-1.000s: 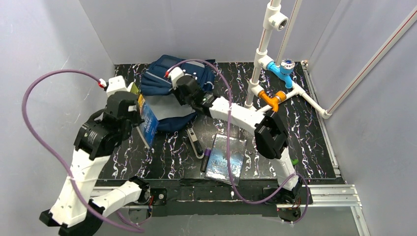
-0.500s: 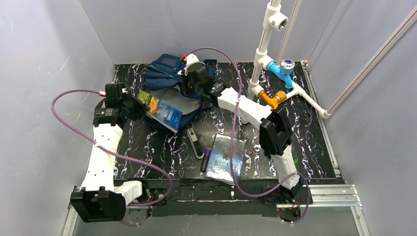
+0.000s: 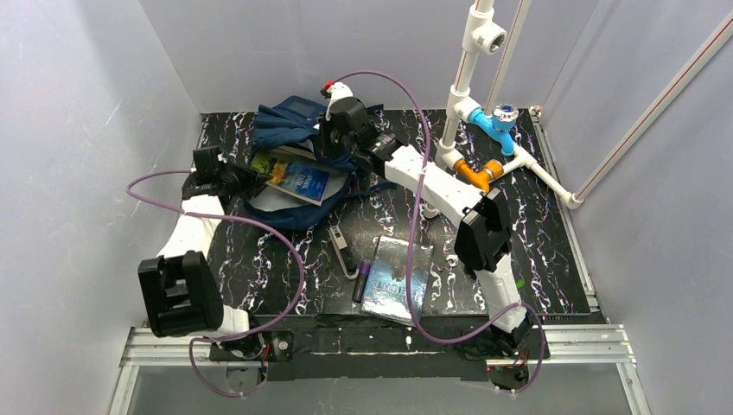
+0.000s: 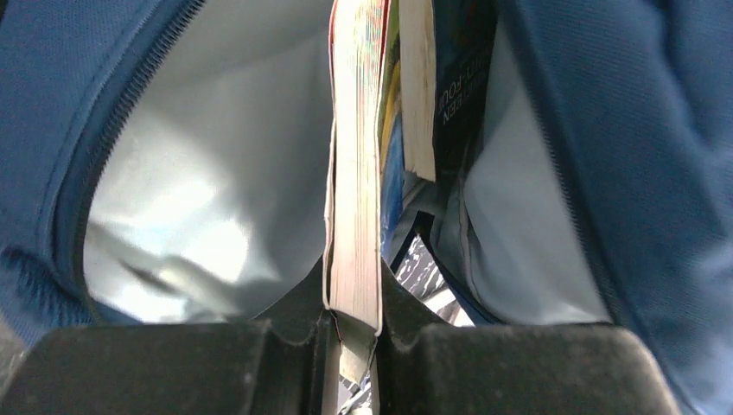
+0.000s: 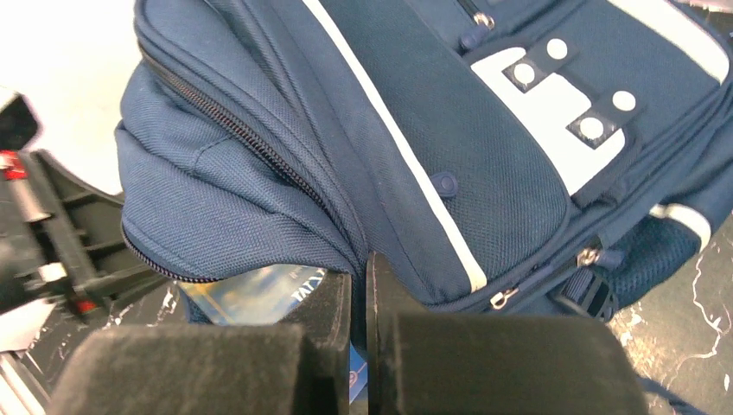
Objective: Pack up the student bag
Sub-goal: Place the book in the student bag.
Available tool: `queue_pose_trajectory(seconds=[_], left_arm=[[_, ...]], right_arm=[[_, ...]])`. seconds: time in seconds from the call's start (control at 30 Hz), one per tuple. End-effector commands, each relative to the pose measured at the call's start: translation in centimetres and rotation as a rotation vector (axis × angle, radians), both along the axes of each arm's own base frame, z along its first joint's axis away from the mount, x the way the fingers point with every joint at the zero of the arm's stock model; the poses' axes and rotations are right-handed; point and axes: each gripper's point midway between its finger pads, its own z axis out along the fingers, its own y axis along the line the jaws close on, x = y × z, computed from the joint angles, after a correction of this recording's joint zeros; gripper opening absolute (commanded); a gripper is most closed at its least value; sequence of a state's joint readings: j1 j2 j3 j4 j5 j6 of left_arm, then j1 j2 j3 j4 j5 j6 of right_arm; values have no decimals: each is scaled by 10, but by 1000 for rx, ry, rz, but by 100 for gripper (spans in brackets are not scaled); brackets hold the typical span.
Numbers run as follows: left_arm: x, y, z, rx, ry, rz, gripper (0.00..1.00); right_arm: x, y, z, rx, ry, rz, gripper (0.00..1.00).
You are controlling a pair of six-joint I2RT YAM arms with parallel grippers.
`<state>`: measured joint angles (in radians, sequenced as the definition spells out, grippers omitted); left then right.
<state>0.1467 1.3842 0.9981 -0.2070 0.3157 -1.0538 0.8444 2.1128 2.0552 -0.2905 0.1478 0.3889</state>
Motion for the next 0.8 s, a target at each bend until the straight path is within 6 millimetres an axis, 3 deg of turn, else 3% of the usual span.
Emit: queue_pose_trajectory(seconds=[0.0,0.2,0.37,0.6,0.77], left_arm=[[28,-3,36,-85,-210,-61,0],[31,-3,44,-134,-223,-106,0],[35,-5,58,-162,-248,-126,0],[67,-12,47,-194,-217,-137,0],[92,-37,40,-225,-208,-169,0]], right_arm=[[6,11,104,236,-126,-7,1],[8,9,109,240,-137,-19,1],[11,13,100,231,-130,-16,1],[9,16,106,254,-128,-6,1],[9,17,106,258,-124,-5,1]])
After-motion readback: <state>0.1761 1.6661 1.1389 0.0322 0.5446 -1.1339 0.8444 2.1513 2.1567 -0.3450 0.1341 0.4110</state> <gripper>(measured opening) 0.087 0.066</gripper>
